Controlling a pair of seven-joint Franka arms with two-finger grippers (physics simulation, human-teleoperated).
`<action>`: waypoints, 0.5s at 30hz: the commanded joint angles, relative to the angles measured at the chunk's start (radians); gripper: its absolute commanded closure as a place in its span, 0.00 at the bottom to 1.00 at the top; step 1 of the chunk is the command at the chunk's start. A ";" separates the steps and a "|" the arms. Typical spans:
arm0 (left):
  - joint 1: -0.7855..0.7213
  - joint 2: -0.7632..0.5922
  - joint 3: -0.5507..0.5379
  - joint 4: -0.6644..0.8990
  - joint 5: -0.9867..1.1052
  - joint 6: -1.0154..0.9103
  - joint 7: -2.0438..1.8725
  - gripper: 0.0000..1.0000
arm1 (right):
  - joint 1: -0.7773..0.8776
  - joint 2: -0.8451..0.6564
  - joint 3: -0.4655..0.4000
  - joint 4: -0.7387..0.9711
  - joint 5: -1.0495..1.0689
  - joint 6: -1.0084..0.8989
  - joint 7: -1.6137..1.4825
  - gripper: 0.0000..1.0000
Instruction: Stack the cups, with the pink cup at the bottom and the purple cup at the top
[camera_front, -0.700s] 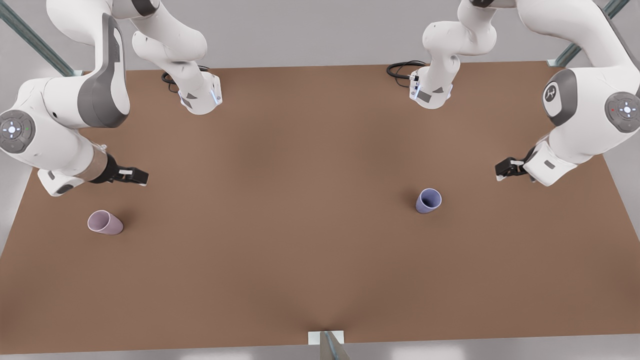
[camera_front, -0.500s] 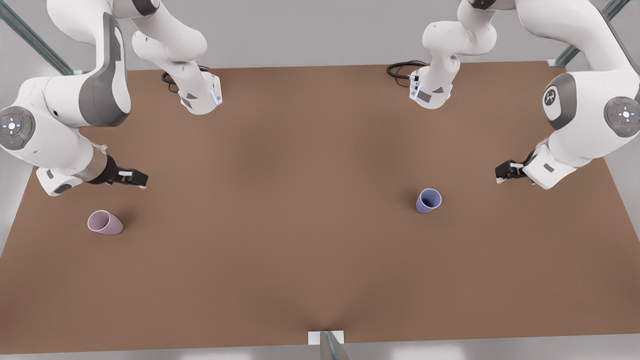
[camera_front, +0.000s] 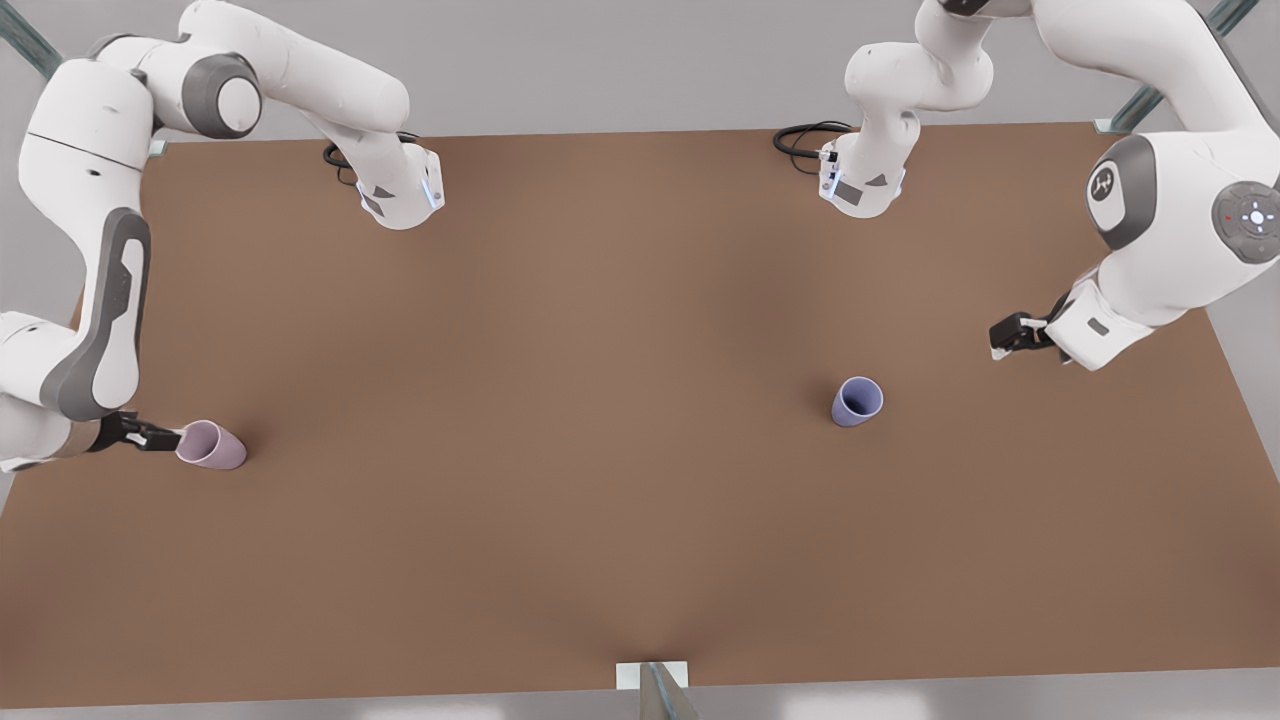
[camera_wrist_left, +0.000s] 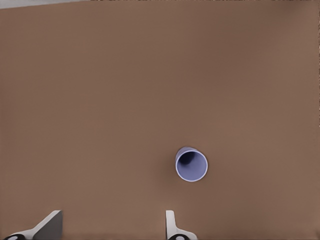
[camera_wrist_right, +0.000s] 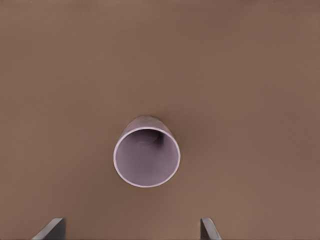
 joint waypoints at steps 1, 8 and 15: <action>0.000 -0.003 0.000 0.008 -0.001 -0.008 0.009 0.00 | -0.032 0.023 0.000 0.002 -0.005 0.186 -0.288 0.00; 0.000 0.004 0.003 0.051 -0.026 -0.065 0.001 0.00 | -0.029 0.011 0.006 -0.080 0.018 0.341 -0.412 0.00; 0.000 0.007 0.005 0.047 -0.024 -0.064 0.012 0.00 | -0.041 -0.075 0.003 -0.340 0.018 0.556 -0.417 0.00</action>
